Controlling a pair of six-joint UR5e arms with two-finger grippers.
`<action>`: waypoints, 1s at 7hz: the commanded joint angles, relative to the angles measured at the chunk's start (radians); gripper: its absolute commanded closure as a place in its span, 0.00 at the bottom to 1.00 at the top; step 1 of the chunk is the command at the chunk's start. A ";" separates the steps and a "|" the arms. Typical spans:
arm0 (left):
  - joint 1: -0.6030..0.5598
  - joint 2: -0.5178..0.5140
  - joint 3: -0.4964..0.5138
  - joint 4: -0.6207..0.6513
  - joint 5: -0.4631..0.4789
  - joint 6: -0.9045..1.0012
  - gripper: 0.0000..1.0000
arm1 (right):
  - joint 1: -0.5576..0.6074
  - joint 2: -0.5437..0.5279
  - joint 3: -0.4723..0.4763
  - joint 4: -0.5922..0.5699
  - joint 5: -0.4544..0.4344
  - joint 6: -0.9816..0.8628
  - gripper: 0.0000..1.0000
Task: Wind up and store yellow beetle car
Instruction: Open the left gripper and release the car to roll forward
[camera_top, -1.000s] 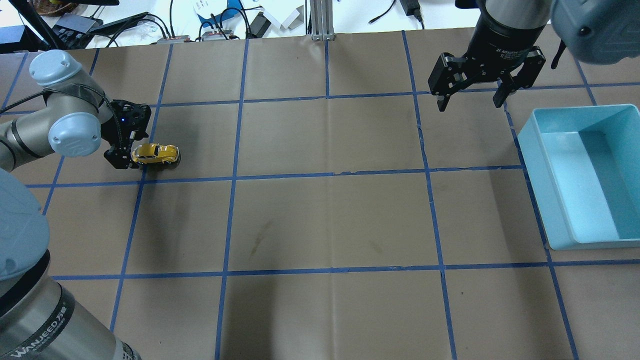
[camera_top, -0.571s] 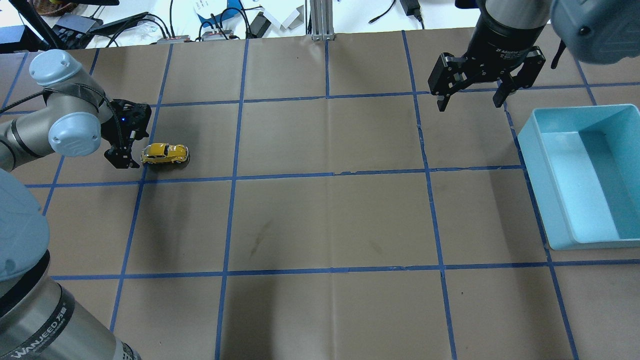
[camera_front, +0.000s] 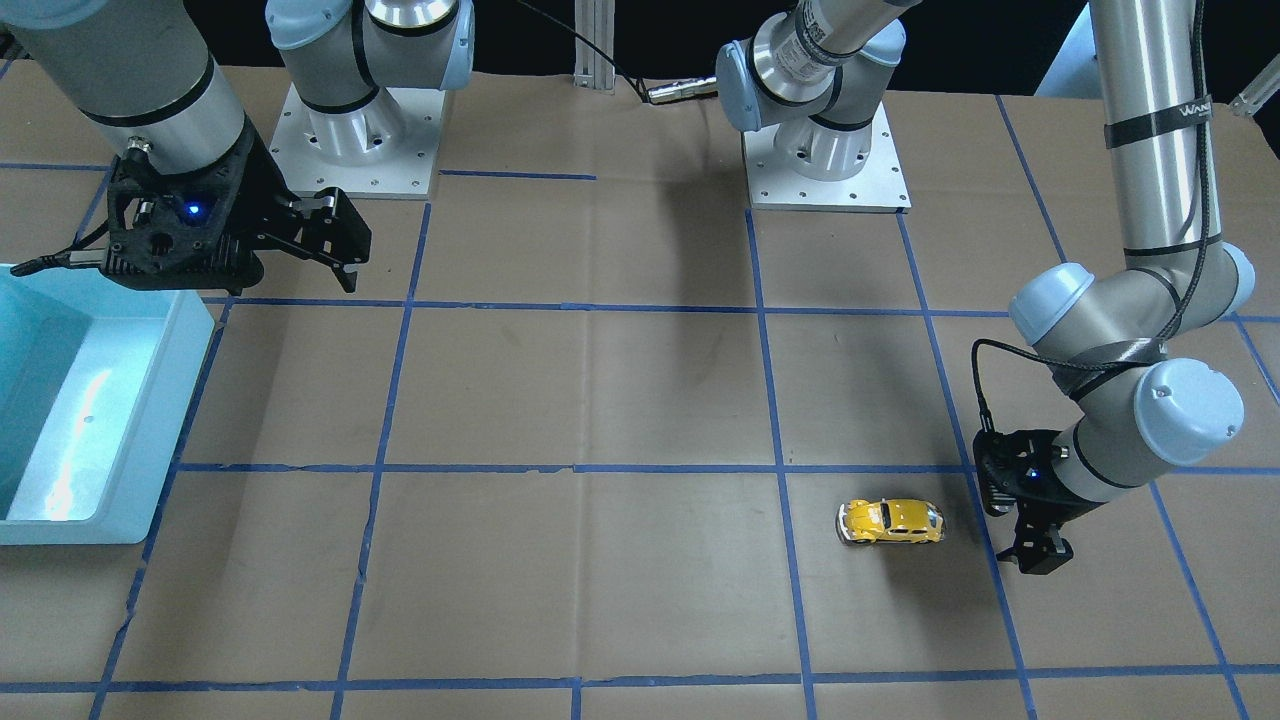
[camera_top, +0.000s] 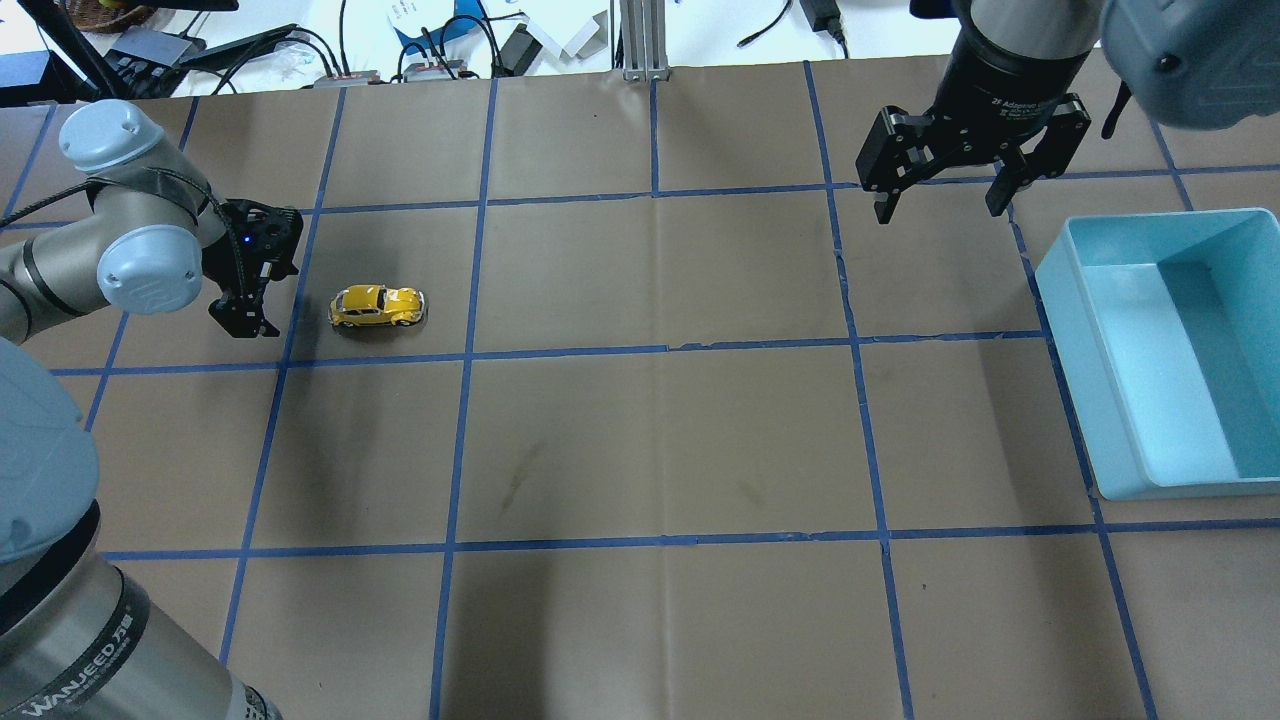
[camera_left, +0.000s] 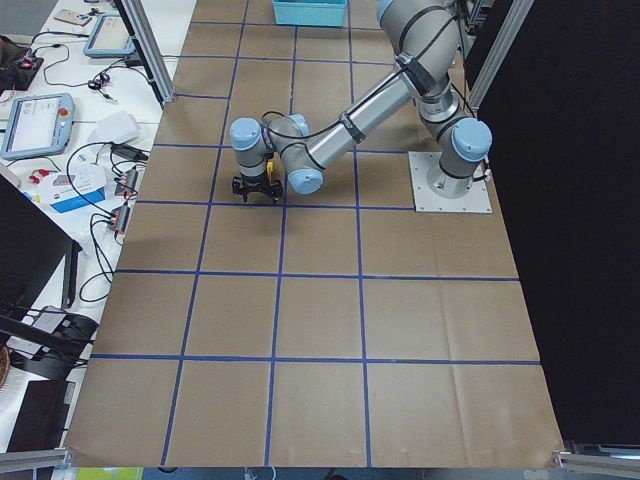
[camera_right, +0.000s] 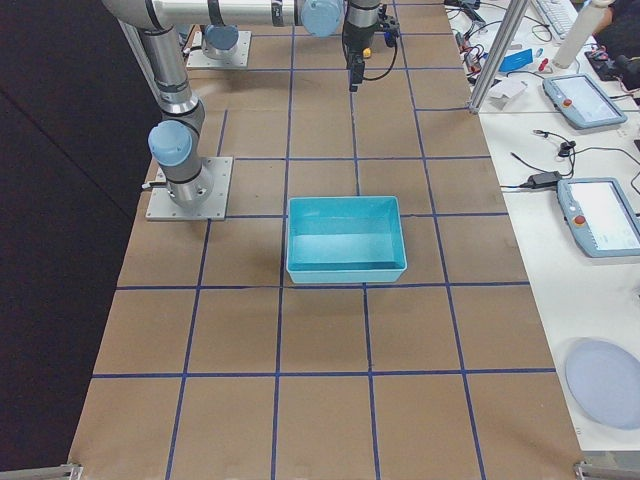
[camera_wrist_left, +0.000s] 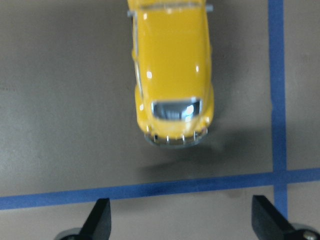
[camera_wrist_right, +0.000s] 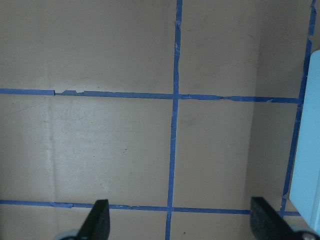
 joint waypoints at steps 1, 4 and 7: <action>0.000 0.000 0.002 0.000 0.000 0.000 0.00 | 0.000 0.000 -0.001 0.000 0.000 0.000 0.00; 0.000 0.000 0.003 -0.002 0.000 0.000 0.00 | 0.000 0.000 0.000 0.000 0.000 0.000 0.00; 0.000 0.011 0.003 -0.003 0.002 -0.003 0.00 | 0.000 0.000 -0.001 0.000 0.000 0.000 0.00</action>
